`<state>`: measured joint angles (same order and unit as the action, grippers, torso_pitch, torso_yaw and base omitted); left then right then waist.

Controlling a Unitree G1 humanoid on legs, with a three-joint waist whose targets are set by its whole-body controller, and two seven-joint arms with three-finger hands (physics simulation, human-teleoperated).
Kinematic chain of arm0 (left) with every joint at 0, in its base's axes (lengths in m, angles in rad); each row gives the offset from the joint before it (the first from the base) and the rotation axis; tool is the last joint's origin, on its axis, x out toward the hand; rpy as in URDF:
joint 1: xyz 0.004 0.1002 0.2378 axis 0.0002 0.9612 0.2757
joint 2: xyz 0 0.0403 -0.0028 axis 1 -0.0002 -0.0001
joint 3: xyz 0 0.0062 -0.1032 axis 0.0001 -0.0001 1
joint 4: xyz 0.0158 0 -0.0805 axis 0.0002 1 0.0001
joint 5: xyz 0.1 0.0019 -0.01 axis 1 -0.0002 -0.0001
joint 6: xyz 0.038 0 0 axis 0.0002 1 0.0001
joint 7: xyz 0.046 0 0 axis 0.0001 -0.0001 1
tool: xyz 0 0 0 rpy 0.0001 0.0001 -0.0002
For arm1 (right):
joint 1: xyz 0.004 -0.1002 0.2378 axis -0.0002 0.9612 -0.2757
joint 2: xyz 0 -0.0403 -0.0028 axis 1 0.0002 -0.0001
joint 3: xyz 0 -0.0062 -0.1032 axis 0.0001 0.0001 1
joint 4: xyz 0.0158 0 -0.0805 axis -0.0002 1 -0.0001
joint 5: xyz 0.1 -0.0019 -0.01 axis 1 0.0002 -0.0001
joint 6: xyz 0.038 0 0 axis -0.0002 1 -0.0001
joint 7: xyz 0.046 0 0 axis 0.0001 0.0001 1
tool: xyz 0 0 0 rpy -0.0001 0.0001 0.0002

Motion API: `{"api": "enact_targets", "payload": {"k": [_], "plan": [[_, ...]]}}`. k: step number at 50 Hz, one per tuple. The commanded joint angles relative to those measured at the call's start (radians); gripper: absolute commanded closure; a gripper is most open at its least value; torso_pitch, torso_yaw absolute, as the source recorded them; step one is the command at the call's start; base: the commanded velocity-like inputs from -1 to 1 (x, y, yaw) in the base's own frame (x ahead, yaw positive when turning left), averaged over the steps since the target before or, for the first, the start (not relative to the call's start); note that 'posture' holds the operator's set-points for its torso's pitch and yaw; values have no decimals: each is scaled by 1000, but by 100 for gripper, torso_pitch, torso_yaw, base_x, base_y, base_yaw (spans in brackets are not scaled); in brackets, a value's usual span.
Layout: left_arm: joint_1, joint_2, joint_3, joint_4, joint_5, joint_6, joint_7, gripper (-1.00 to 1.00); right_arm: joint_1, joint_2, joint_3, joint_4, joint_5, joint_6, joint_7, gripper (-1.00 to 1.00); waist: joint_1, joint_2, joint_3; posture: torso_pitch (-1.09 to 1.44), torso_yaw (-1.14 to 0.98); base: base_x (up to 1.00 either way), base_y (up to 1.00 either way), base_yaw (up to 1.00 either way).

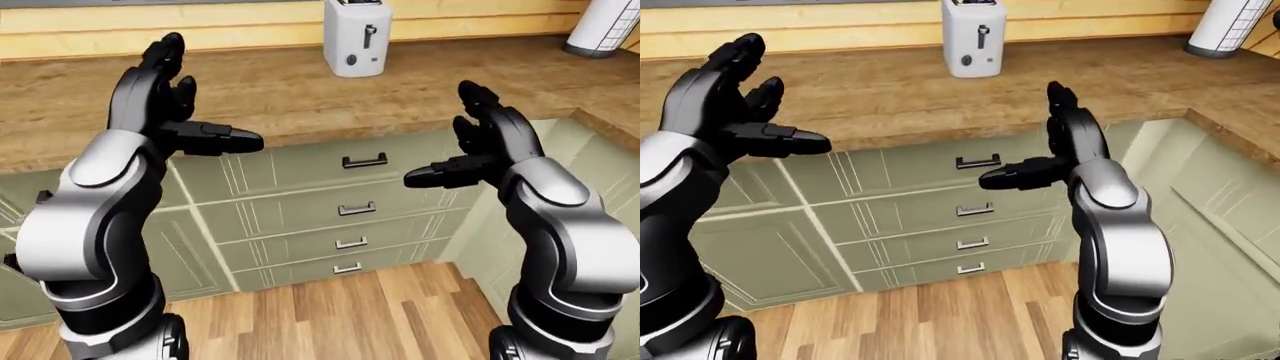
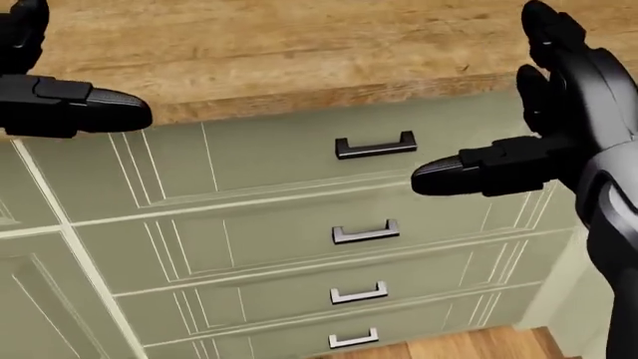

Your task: Push down the lever of the toaster to turn it on.

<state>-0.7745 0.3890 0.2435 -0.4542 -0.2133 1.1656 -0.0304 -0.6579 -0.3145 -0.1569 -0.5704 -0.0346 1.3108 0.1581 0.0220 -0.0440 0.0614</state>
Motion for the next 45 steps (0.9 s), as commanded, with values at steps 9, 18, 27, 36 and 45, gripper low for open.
{"api": "enact_targets", "payload": {"k": [9, 18, 27, 36, 45], "plan": [[-10, 0, -10, 5, 20, -58, 3, -100, -69, -39, 34, -32, -99, 43, 24, -100, -6, 23, -1, 0, 0, 0, 0, 0], [-37, 18, 8, -22, 10, -9, -1, -100, -156, -76, 43, -99, -156, 154, 81, -100, -16, 61, -35, 0, 0, 0, 0, 0], [-49, 25, 16, -51, -9, 22, 7, -100, -187, -61, 14, -94, -154, 168, 83, -100, -13, 38, -42, 0, 0, 0, 0, 0], [-59, 35, 23, -70, -30, 44, 16, -100, -208, -81, 57, -71, -181, 190, 84, -100, -20, 38, -30, 0, 0, 0, 0, 0], [-69, 35, 20, -83, -36, 64, 23, -100, -223, -70, 53, -65, -198, 181, 113, -100, 11, 6, -28, 0, 0, 0, 51, 0]]}}
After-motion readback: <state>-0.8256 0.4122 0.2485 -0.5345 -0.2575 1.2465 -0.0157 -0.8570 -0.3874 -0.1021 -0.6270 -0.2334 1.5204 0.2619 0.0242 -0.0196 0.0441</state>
